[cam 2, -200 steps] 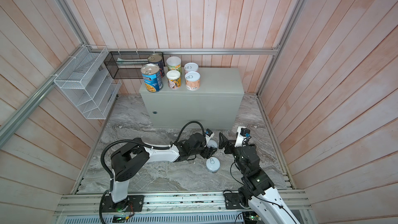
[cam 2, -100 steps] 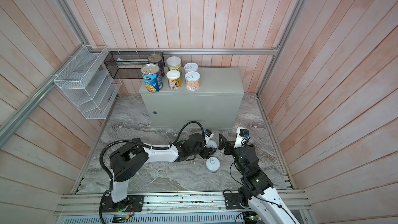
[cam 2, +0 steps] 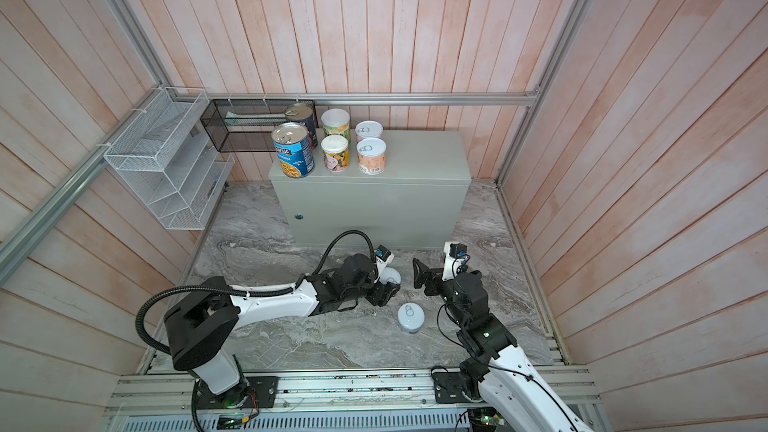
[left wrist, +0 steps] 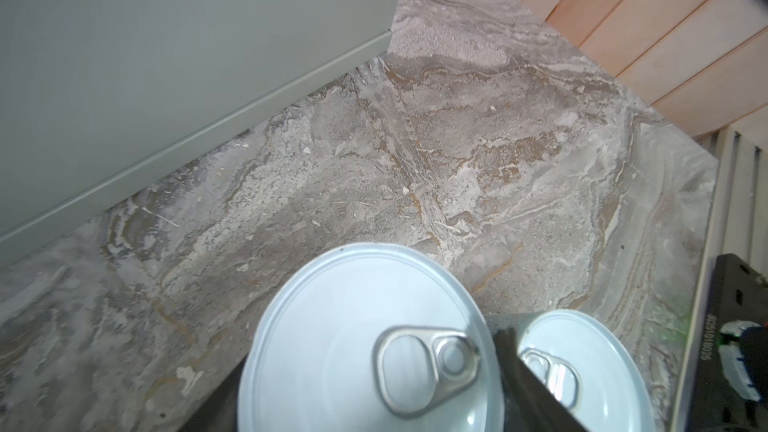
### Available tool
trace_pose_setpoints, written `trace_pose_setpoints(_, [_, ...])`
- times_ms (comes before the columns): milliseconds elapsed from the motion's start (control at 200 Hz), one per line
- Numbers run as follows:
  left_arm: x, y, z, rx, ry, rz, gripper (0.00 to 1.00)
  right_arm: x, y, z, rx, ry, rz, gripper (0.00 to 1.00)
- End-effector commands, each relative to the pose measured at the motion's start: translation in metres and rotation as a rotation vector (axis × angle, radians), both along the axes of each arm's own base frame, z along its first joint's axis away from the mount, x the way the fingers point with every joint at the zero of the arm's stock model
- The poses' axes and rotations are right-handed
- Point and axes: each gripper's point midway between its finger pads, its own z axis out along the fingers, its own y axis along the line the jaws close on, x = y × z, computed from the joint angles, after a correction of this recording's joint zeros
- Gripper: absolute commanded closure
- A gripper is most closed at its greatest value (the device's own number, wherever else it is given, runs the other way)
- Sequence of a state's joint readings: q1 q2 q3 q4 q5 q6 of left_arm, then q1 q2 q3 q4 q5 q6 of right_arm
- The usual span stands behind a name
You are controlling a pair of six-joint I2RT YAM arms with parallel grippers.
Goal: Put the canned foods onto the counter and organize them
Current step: 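Close the left gripper on the farther teal can and lift it, then bring the teal can to the right gripper and close the right gripper on it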
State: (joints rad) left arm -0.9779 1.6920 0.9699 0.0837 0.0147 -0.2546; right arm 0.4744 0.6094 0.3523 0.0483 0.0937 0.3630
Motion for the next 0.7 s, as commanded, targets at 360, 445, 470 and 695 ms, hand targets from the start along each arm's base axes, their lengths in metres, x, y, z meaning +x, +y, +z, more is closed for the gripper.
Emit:
trace_pose_setpoints(360, [0.010, 0.055, 0.051, -0.136, 0.067, 0.125, 0.52, 0.007, 0.053, 0.007, 0.148, -0.053, 0.218, 0.03])
trace_pose_setpoints(445, [0.011, 0.060, 0.059, -0.121, 0.076, 0.132, 0.52, 0.006, 0.062, 0.003, 0.126, -0.043, 0.249, 0.04])
trace_pose_setpoints(470, [0.011, 0.062, 0.061, -0.120, 0.079, 0.134, 0.52, 0.006, 0.065, 0.003, 0.116, -0.045, 0.255, 0.04])
trace_pose_setpoints(695, [0.017, 0.075, 0.095, -0.175, 0.077, 0.148, 0.52, -0.009, 0.085, 0.003, 0.094, -0.107, 0.348, 0.04])
